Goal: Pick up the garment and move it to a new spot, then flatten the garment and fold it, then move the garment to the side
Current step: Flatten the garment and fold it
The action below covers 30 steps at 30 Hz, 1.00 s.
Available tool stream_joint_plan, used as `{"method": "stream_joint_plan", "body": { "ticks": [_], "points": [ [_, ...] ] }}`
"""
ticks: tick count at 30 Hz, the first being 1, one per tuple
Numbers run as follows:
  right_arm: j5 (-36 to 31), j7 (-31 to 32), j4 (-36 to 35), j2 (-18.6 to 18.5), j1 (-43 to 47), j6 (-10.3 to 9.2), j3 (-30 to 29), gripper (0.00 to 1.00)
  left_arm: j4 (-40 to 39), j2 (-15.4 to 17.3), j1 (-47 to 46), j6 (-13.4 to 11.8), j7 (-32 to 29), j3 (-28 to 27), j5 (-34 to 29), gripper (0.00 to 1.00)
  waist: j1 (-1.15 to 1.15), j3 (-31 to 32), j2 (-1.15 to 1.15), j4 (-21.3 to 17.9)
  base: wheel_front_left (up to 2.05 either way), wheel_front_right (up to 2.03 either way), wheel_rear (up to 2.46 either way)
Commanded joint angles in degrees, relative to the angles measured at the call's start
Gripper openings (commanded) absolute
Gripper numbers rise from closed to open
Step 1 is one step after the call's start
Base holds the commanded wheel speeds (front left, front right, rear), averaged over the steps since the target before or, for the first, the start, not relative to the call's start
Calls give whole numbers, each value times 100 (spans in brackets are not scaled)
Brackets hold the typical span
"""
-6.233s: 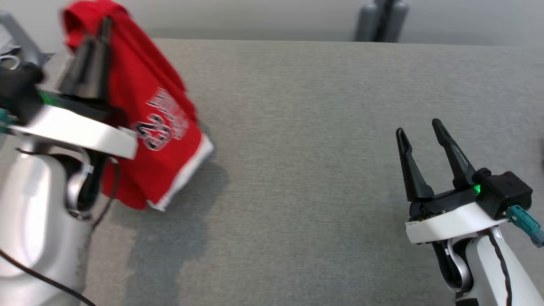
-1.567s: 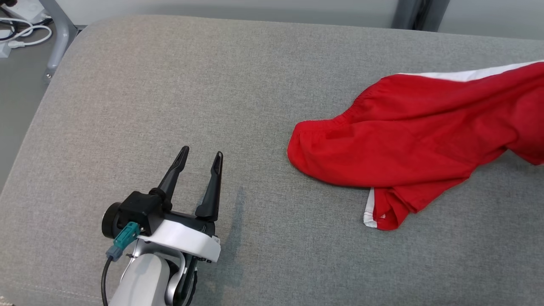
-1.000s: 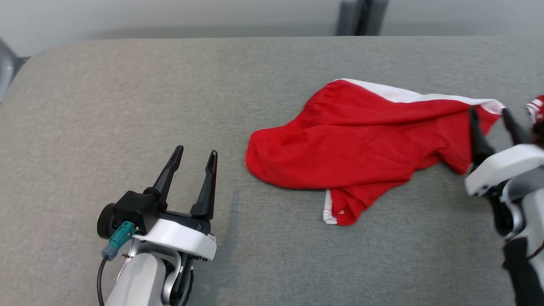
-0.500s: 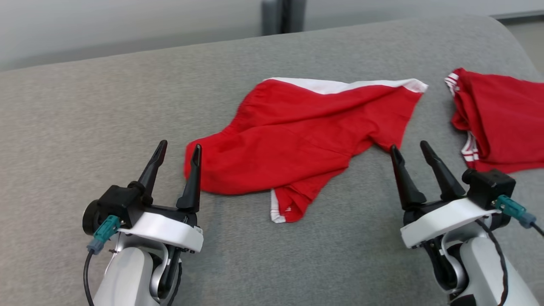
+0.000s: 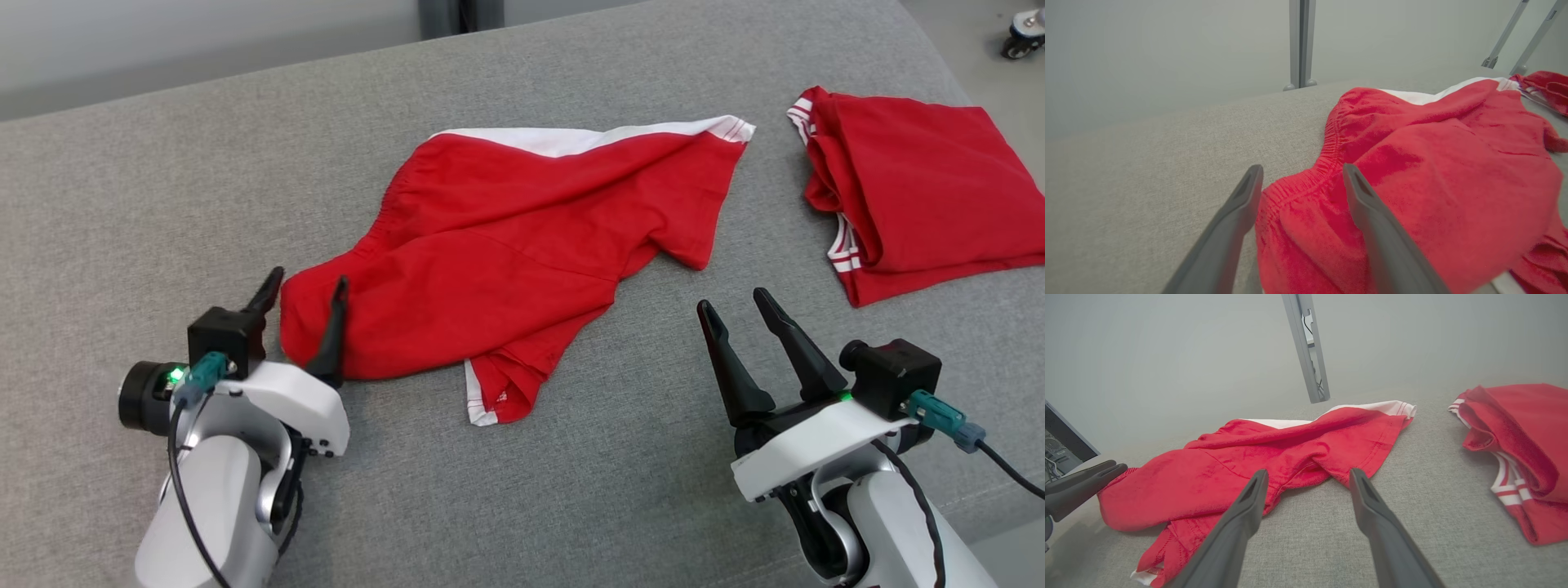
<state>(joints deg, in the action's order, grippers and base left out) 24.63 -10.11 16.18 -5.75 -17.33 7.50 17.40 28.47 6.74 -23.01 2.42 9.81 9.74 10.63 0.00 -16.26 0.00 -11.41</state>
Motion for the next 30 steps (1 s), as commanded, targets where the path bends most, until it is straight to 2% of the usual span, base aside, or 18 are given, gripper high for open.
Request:
{"method": "stream_joint_plan", "body": {
  "ticks": [1, 3, 9, 10, 11, 15, 21, 26, 27, 28, 30],
  "points": [
    [19, -65, 32, -6, -38, -3, -20, 100, 98, 55, -153, -115, -111, -49, -26, 100, 0, -7, 0, -46, 0, 0, 0],
    [23, -95, 66, 3, -46, -3, -15, 100, 283, 122, -259, -293, -381, -54, -102, 100, 0, -16, 0, -80, 0, 0, 0],
    [-19, -142, 150, 24, -81, -3, 27, 100, 530, 147, -372, -345, -944, 34, -93, 100, 0, -5, 0, -148, 0, 0, 0],
    [-20, -158, 160, 25, -84, -3, 27, 100, 553, 144, -366, -291, -1007, 49, -54, 56, 0, 1, 0, -155, 0, 0, 0],
    [-21, -166, 172, 24, -84, -3, 23, 100, 543, 129, -366, -224, -1034, 90, -47, 0, 0, 9, 0, -159, 0, 0, 0],
    [-27, -190, 204, -2, -69, -3, -17, 100, 369, 107, -443, -213, -817, -53, 158, 0, 0, 40, 0, -128, 0, 0, 0],
    [-81, -182, 240, -21, -60, -3, 46, 100, 107, 89, -515, -588, -96, -578, 469, 0, 0, 128, 0, 25, 0, 0, 0],
    [-125, -142, 262, -36, -90, -3, 147, 100, 252, 118, -398, -832, 188, -945, 682, 0, 0, 216, 0, 156, 0, 0, 0],
    [-131, -126, 261, -34, -94, -3, 178, 100, 317, 128, -376, -849, 205, -967, 703, 30, 0, 232, 0, 183, 0, 0, 0],
    [-131, -123, 261, -37, -95, -3, 206, 100, 384, 115, -362, -826, 200, -962, 721, 100, 0, 247, 0, 211, 0, 0, 0],
    [-138, -106, 263, -48, -91, -3, 225, 100, 443, 112, -358, -785, 209, -940, 719, 100, 0, 260, 0, 244, 0, 0, 0]
  ]
}}
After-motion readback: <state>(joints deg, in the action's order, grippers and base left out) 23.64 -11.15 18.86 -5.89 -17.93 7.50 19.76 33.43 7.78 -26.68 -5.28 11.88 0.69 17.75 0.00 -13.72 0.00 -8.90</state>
